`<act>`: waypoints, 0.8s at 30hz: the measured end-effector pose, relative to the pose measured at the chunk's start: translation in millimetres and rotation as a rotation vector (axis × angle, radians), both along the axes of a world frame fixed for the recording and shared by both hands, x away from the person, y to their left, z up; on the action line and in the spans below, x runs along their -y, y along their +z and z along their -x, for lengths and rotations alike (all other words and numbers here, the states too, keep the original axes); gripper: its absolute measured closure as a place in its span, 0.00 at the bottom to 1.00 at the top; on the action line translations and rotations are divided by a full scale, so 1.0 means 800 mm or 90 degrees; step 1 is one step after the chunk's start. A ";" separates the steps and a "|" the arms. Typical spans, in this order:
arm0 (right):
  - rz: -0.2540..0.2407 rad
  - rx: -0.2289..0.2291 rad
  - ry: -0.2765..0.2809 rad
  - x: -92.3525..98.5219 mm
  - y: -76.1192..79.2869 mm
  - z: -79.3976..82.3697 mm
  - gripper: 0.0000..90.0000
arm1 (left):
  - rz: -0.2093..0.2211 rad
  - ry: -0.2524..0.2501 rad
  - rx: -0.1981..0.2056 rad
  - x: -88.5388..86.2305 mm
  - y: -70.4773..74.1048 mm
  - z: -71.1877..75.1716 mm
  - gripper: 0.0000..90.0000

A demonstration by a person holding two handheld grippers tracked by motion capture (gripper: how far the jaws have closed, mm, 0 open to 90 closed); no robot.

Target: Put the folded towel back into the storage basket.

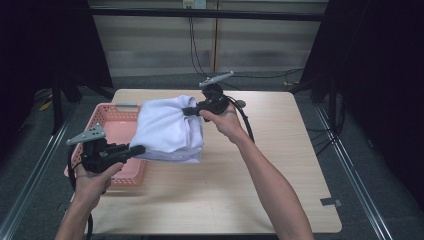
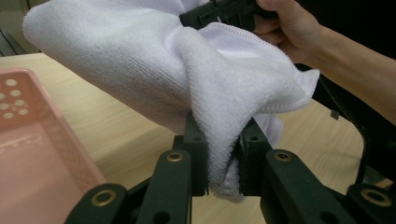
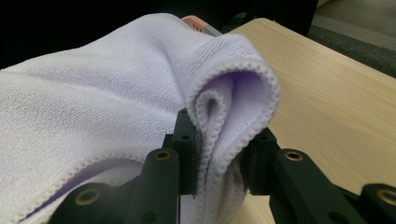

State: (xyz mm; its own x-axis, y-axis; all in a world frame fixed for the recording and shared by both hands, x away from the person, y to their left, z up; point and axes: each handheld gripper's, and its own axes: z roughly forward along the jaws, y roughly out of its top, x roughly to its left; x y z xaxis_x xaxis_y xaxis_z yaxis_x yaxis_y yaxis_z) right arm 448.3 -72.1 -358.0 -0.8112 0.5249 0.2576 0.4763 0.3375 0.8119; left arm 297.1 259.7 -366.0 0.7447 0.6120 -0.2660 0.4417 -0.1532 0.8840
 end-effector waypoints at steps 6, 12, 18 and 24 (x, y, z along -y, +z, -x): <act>0.009 0.003 0.006 -0.032 0.008 -0.009 0.79 | 0.007 0.029 0.000 -0.028 0.004 -0.001 0.87; 0.011 -0.004 0.011 -0.064 0.010 -0.018 0.79 | 0.014 0.060 -0.005 -0.056 -0.002 0.000 0.87; 0.005 -0.010 0.019 -0.096 0.011 -0.024 0.79 | 0.008 0.095 -0.019 -0.091 -0.006 -0.002 0.87; 0.005 -0.016 0.028 -0.129 0.011 -0.029 0.79 | 0.002 0.117 -0.017 -0.119 0.001 0.000 0.87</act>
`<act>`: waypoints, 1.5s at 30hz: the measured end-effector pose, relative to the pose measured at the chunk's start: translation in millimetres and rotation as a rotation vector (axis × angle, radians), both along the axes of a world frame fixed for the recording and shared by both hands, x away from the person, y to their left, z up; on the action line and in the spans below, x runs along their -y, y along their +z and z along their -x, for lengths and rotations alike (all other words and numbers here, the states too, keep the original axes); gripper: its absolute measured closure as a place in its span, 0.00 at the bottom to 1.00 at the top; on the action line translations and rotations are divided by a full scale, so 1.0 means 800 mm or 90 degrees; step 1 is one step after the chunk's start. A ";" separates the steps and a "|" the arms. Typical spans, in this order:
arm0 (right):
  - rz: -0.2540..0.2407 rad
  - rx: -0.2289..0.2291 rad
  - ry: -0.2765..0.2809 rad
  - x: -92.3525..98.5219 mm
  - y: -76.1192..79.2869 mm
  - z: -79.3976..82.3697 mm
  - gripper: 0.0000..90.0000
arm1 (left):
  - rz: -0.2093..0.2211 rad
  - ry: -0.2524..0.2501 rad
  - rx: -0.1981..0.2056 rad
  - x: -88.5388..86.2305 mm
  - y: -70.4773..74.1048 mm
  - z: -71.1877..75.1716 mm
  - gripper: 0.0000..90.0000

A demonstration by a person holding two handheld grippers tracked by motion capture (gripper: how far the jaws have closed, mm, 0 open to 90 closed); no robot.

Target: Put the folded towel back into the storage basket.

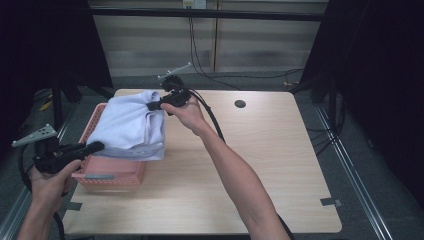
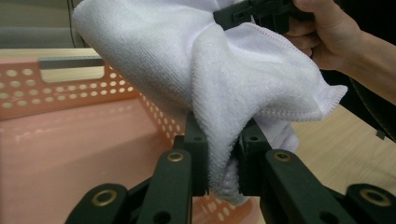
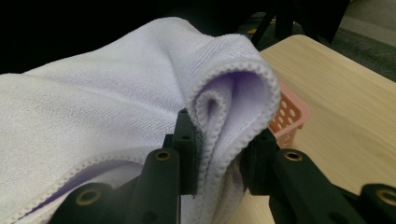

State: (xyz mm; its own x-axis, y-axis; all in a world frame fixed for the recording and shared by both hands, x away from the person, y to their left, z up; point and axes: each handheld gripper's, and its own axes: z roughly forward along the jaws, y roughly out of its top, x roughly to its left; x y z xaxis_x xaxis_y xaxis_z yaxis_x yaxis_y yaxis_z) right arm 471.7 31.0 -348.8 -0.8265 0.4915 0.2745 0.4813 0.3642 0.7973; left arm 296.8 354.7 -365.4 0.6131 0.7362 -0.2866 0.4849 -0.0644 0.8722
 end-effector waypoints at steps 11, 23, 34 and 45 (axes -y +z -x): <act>0.021 -0.017 0.025 -0.071 -0.018 -0.012 0.79 | -0.010 0.057 -0.010 -0.049 0.000 0.007 0.87; 0.061 -0.025 -0.006 -0.117 -0.047 -0.016 0.79 | -0.020 0.105 -0.081 -0.084 -0.047 -0.009 0.87; 0.075 -0.050 -0.044 -0.119 -0.096 -0.020 0.79 | -0.048 0.111 -0.122 -0.073 -0.083 -0.020 0.86; 0.067 -0.034 -0.061 -0.109 -0.115 -0.027 0.48 | -0.093 0.102 -0.123 -0.060 -0.078 -0.015 0.48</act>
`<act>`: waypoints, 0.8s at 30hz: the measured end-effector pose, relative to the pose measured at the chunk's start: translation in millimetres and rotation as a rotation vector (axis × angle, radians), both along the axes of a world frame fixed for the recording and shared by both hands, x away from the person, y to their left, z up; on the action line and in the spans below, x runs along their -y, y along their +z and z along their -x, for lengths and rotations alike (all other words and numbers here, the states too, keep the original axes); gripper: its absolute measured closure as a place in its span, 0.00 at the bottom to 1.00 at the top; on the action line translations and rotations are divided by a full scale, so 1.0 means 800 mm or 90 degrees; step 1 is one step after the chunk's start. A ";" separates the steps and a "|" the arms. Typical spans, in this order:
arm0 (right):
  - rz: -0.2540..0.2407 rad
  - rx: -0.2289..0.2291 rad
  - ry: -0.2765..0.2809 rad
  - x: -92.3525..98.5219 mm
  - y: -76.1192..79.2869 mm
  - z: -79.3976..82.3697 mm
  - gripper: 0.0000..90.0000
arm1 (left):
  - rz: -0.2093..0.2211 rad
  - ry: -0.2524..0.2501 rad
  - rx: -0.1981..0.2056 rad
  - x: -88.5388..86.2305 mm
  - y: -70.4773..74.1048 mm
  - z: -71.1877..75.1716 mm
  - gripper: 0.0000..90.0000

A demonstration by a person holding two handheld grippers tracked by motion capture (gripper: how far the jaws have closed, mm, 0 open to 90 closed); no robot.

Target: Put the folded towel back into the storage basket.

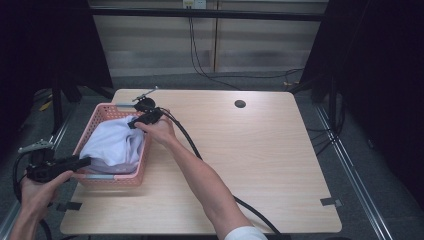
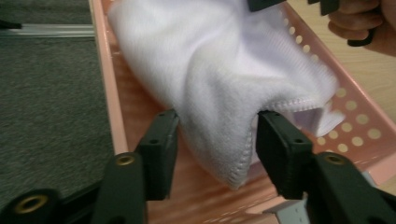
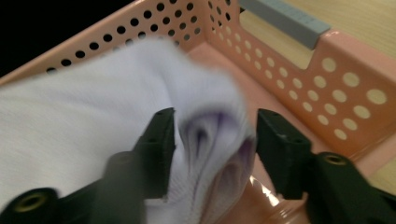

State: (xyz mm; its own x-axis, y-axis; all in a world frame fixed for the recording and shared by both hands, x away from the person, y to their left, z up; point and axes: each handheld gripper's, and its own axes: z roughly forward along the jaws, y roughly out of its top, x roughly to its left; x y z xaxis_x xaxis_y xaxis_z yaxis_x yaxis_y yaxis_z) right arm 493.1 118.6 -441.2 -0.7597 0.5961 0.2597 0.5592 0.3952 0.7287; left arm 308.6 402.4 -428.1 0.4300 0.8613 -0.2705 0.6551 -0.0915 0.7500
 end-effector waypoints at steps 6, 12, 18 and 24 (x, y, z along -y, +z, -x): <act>-0.019 0.013 0.014 0.014 0.014 0.000 0.43 | -0.009 -0.006 0.031 0.017 0.018 0.002 0.43; -0.038 0.032 0.038 0.045 0.031 0.010 0.42 | -0.002 0.000 0.027 0.038 0.021 -0.003 0.45; -0.047 0.047 0.041 0.102 0.041 0.029 0.41 | -0.013 -0.006 0.022 0.065 0.020 -0.004 0.45; -0.050 0.068 0.032 0.167 0.049 0.053 0.42 | -0.017 -0.035 0.024 0.103 0.016 -0.002 0.43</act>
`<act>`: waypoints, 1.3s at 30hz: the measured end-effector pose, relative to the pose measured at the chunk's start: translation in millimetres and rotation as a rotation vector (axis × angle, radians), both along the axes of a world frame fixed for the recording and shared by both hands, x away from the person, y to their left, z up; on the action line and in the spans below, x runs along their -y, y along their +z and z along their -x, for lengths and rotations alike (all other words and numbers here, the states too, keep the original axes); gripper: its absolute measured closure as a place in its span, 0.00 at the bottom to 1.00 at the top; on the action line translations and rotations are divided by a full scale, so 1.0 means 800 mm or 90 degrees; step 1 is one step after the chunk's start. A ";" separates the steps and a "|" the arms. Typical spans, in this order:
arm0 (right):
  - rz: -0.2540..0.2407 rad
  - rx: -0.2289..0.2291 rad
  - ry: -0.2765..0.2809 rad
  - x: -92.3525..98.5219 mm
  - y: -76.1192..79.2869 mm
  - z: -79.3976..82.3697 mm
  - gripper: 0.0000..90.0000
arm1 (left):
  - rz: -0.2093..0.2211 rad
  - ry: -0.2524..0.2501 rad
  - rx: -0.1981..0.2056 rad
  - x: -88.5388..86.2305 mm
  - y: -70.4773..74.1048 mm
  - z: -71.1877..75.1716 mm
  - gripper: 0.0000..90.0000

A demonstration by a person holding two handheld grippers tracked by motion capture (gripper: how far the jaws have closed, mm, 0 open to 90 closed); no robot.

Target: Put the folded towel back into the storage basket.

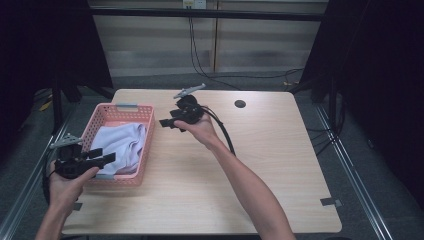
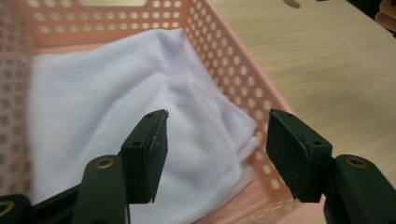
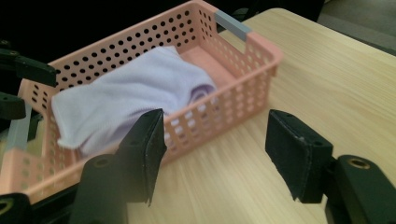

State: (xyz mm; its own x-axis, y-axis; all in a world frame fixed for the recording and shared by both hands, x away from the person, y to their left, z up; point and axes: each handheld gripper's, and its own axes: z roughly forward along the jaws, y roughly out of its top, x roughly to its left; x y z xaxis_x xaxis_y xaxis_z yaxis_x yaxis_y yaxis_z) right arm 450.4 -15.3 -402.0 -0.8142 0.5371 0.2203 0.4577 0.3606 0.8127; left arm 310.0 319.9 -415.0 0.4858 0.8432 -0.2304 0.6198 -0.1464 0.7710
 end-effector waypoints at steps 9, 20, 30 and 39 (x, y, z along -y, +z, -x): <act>-0.016 0.021 -0.033 0.090 0.001 0.044 0.44 | -0.017 -0.033 0.026 0.066 0.008 0.004 0.42; -0.004 0.028 -0.057 0.174 -0.013 0.113 0.46 | -0.023 -0.093 0.030 0.147 -0.008 0.021 0.36; -0.008 0.024 -0.123 0.264 -0.033 0.191 0.47 | -0.039 -0.122 0.015 0.188 -0.030 0.042 0.36; -0.008 0.012 -0.184 0.319 -0.052 0.254 0.45 | -0.057 -0.148 -0.001 0.200 -0.055 0.071 0.36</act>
State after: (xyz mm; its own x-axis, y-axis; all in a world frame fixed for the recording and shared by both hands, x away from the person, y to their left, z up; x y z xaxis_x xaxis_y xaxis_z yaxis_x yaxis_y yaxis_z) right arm 247.2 -270.9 -443.9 -0.6320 0.7448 0.2140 0.5244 0.2077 0.8258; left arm 253.0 160.0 -459.3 0.6685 0.7262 -0.1606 0.5630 -0.3531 0.7472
